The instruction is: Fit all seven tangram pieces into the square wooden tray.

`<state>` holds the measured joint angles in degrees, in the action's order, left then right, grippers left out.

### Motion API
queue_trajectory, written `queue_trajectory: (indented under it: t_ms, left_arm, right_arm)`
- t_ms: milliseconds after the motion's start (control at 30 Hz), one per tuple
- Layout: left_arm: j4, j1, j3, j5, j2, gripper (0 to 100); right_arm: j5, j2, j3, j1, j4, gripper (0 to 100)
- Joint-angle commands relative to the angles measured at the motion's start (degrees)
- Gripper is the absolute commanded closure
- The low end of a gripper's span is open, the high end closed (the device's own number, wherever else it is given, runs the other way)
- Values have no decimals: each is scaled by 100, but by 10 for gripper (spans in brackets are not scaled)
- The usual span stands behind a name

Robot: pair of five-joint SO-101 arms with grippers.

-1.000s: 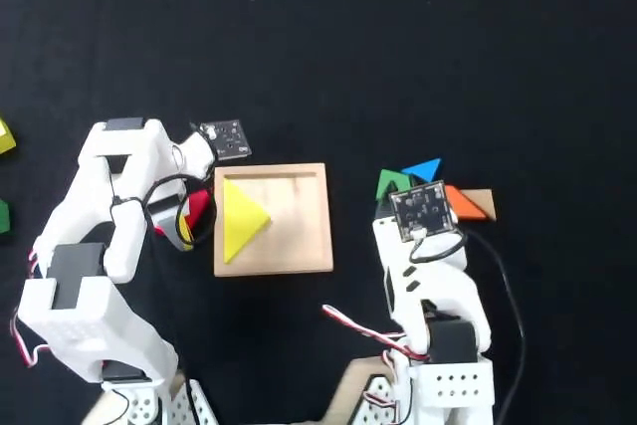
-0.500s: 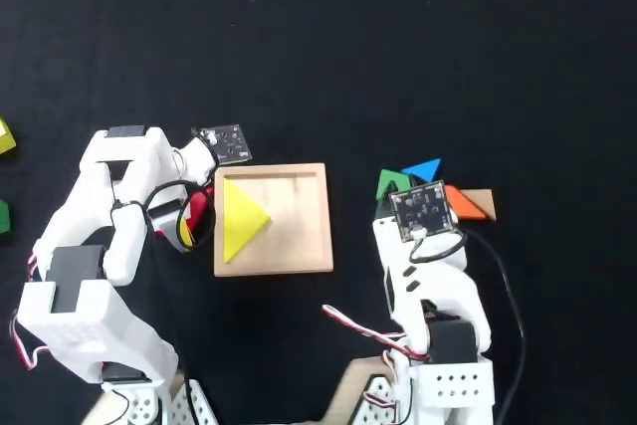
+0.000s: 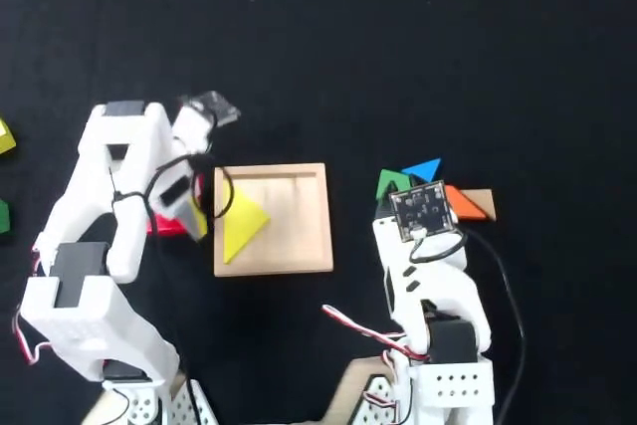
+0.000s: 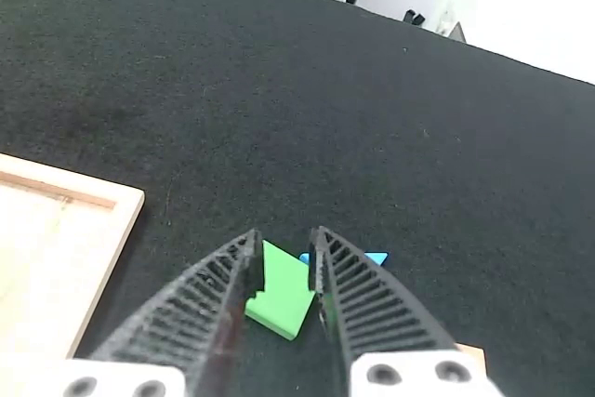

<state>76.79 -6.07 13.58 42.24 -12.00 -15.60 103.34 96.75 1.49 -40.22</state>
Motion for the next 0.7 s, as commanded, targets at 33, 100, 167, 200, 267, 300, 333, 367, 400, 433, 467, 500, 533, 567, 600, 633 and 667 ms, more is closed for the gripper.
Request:
queue_trajectory:
  t_ms: [33, 100, 167, 200, 267, 300, 333, 367, 400, 433, 467, 500, 533, 567, 600, 633, 667]
  left_arm:
    - [914, 558, -971, -2259, 730, 877]
    - [1257, 840, -1218, -3024, 1037, 877]
    - [1371, 1051, -1349, -3736, 1380, 876]
    - [1380, 1121, -1376, -4193, 1582, 876]
    - [1371, 1244, -1385, -5029, 2066, 876]
    - [1371, 1341, -1358, -5389, 2295, 876]
    - [1389, 1464, -1323, -5723, 2488, 876]
    - [1407, 1596, -1279, -6066, 2681, 876]
    - [1380, 1745, -1165, -6444, 2848, 876]
    - [1371, 1859, -1015, -6787, 2998, 876]
    - [1363, 1947, -875, -7068, 3112, 872]
    - [1301, 1991, -725, -7297, 3200, 858]
    - [1178, 2018, -541, -7455, 3244, 839]
    - [993, 2035, -338, -7543, 3297, 827]
    - [809, 2035, -145, -7569, 3314, 822]
    - [589, 2044, 57, -7596, 3314, 828]
    - [431, 2053, 277, -7587, 3314, 841]
  right_arm:
    - [-44, 462, -22, 88, 18, 903]
    - [-44, 462, -22, 88, 18, 903]
    - [-44, 462, -22, 88, 18, 903]
    - [-44, 462, -22, 88, 18, 903]
    - [-44, 462, -22, 88, 18, 903]
    - [-44, 462, -22, 88, 18, 903]
    - [-44, 462, -22, 88, 18, 903]
    - [-44, 462, -22, 88, 18, 903]
    - [-44, 462, -22, 88, 18, 903]
    - [-44, 470, -22, 88, 18, 903]
    - [-44, 470, -22, 88, 18, 903]
    - [-44, 470, -22, 88, 18, 903]
    - [-44, 470, -22, 88, 18, 903]
    - [-44, 470, -22, 88, 26, 903]
    - [-44, 470, -22, 88, 26, 903]
    - [-44, 470, -22, 79, 26, 903]
    - [-44, 479, -22, 70, 26, 903]
